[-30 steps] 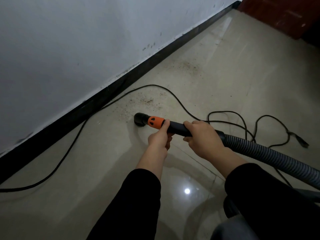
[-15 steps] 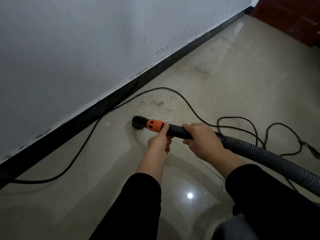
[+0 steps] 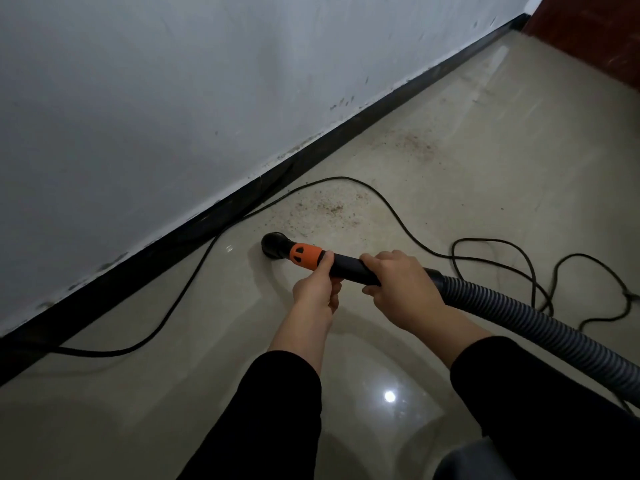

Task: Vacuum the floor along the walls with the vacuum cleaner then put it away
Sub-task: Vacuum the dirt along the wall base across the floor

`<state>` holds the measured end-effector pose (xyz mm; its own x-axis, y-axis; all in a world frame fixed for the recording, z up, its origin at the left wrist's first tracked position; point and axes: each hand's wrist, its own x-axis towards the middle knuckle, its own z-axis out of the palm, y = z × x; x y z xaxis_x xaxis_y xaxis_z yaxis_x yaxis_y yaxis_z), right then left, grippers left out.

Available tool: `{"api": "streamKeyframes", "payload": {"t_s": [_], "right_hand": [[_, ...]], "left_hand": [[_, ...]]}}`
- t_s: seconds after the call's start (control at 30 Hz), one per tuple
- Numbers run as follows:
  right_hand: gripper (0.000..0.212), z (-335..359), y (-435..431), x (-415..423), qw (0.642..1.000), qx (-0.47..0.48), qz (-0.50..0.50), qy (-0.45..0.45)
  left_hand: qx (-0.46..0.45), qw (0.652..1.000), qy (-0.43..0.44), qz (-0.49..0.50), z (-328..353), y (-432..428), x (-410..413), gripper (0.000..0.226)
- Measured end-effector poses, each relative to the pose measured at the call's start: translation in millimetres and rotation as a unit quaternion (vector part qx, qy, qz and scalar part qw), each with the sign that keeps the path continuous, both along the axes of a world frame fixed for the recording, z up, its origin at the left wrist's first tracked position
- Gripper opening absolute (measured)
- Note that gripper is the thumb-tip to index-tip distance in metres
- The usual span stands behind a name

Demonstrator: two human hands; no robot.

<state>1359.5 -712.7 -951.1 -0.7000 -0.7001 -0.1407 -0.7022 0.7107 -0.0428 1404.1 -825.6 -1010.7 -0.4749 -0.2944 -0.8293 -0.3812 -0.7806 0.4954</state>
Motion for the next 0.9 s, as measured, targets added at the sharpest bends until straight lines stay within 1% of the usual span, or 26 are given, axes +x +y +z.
{"api": "streamKeyframes", "payload": {"t_s": [0.2,0.33,0.43,0.57,0.77,0.9], "right_hand": [[0.038,-12,-4,4,0.999,0.007,0.021,0.032],[0.037,-20,-3,-1,0.999,-0.006,0.017,0.032],[0.039,-27,-1,-3,0.999,-0.02,0.012,0.03],[0.039,-38,-2,1,0.999,-0.042,0.007,0.03],[0.035,-48,-10,13,0.996,-0.084,-0.001,0.031],[0.034,-50,-20,22,0.996,-0.086,0.004,0.037]], "left_hand": [[-0.019,1.0,-0.004,-0.011,-1,-8,1,0.043],[-0.031,0.998,0.001,-0.054,-3,-16,-2,0.043],[-0.04,0.996,0.006,-0.085,-8,-20,-2,0.038],[-0.08,0.991,0.002,-0.107,-12,-26,1,0.032],[-0.133,0.98,-0.003,-0.15,-14,-41,7,0.033],[-0.151,0.977,0.003,-0.151,-18,-50,18,0.037]]}}
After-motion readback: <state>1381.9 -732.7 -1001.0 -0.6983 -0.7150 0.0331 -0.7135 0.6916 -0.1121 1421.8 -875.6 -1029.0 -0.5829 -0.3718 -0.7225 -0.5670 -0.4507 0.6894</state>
